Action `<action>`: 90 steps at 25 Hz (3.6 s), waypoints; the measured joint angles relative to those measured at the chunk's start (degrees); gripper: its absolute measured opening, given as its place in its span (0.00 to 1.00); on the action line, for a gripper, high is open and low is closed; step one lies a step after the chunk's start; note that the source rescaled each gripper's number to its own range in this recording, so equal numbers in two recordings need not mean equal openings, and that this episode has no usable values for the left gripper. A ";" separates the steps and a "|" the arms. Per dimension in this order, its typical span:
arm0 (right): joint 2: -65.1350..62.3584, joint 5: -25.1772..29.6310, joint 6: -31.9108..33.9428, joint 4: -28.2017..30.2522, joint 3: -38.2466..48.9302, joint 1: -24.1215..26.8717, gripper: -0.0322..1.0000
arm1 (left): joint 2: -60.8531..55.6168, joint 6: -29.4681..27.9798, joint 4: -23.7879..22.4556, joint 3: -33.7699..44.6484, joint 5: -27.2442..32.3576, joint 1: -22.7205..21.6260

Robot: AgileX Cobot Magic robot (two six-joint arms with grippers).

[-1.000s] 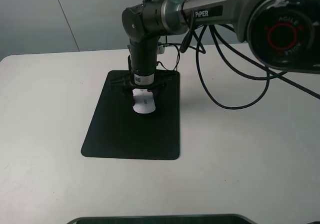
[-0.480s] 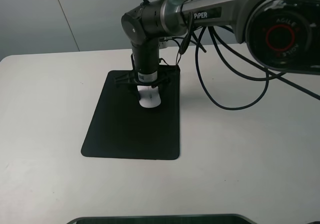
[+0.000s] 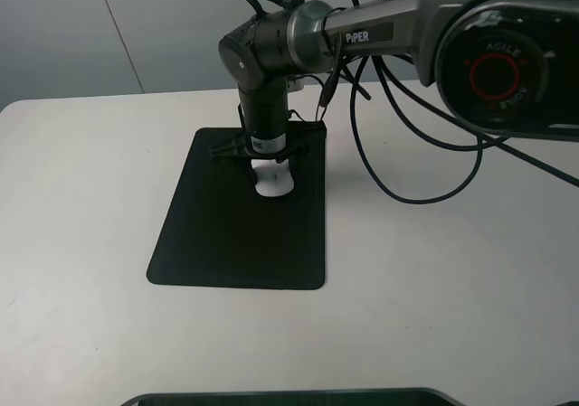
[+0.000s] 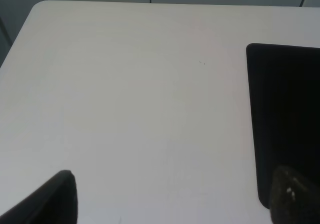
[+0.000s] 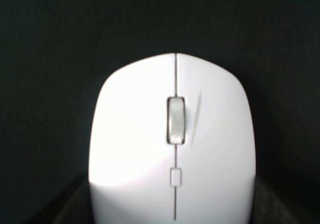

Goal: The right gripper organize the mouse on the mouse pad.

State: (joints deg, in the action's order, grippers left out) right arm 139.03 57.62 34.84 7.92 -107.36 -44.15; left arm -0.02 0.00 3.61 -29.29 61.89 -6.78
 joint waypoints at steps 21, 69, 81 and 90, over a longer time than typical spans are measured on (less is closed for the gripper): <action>0.83 -4.36 -5.88 -4.20 -0.09 -0.56 0.99 | 0.00 0.00 0.00 0.00 0.00 0.00; -30.21 12.06 -32.79 0.23 -0.95 1.31 0.99 | 0.00 0.00 0.00 0.00 0.00 0.00; -51.08 9.73 -33.76 0.35 20.49 7.54 0.99 | 0.00 0.00 0.00 0.00 0.00 0.00; -72.18 9.02 -33.91 0.47 36.69 19.71 0.99 | 0.02 0.00 0.00 0.00 0.00 0.00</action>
State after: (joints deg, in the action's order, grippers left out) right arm 66.85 66.65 0.93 8.39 -70.68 -24.44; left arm 0.00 0.00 3.61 -29.29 61.89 -6.78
